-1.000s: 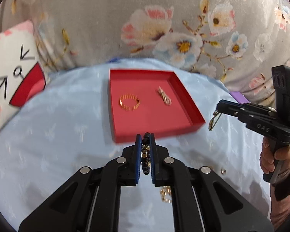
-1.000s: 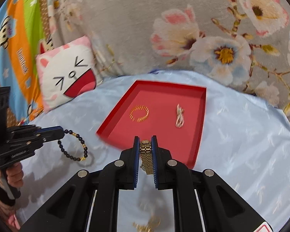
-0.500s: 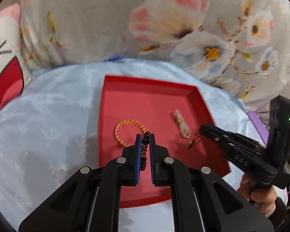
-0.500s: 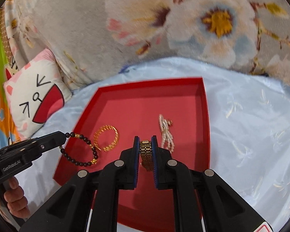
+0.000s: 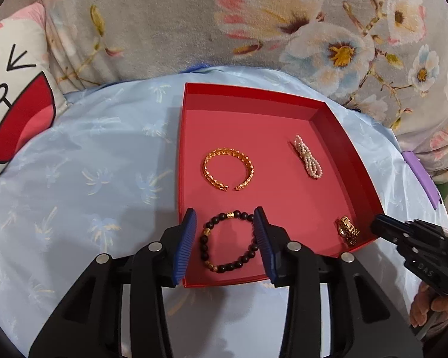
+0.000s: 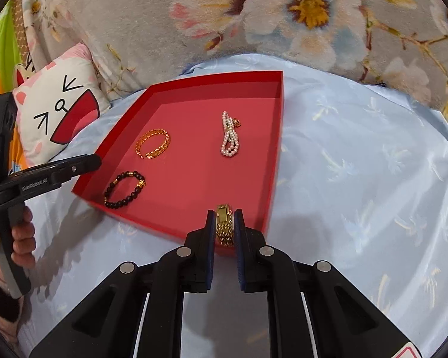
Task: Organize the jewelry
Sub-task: 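Lower the bead bracelet into the red box with the left tool while the right tool releases the watch there, then grasp the gold chain bracelet with the left tool while the right tool grasps a gold ring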
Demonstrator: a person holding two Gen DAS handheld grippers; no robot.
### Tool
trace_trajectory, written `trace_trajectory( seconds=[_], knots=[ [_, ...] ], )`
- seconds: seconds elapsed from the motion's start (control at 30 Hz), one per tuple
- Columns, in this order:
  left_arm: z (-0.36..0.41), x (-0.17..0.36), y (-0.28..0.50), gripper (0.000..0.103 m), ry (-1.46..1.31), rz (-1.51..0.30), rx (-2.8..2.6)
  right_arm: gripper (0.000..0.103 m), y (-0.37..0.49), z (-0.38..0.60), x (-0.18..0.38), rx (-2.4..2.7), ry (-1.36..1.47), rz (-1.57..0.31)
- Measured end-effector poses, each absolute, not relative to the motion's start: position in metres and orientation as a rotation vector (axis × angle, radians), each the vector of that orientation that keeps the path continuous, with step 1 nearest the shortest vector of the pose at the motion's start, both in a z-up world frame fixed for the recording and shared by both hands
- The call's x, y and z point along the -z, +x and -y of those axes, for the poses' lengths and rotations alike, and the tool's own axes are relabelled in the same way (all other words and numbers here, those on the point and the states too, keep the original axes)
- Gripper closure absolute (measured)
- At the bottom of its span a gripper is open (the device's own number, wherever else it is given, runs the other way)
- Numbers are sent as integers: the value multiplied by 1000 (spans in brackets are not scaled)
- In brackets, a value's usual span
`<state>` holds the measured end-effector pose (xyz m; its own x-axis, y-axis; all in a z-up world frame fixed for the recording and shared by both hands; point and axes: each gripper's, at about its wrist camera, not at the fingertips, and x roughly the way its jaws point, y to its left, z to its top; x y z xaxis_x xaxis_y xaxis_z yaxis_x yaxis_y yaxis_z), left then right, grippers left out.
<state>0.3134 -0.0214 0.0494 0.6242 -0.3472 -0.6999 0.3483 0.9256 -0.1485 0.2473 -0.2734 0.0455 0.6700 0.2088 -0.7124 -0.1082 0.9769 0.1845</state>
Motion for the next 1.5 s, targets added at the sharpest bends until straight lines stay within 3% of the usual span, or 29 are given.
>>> trace_trajectory(
  seconds=[0.13,0.43,0.83,0.87,0.97,1.23,1.33,1.5],
  knots=[
    [18,-58,302,54,-10,-776,392,89,244,273,-54,-179,106,-823],
    [14,-62,273,54,9,-756,424,76,294,248,-42,-176,-3,-985],
    [6,-61,274,54,-7,-759,415,82,322,239,-33,-205,-33,-1190],
    [6,-61,274,54,-7,-758,415,90,324,239,-34,-208,-34,-1199],
    [5,-61,274,54,-8,-757,416,103,324,238,-38,-200,-49,-1189],
    [4,-62,274,54,-10,-754,414,103,329,242,-64,-190,-11,-1071],
    [4,-64,273,54,-13,-750,417,96,329,244,-64,-185,-26,-1087],
    [6,-62,269,54,-9,-756,422,94,306,252,-71,-171,-10,-1037]
  ],
)
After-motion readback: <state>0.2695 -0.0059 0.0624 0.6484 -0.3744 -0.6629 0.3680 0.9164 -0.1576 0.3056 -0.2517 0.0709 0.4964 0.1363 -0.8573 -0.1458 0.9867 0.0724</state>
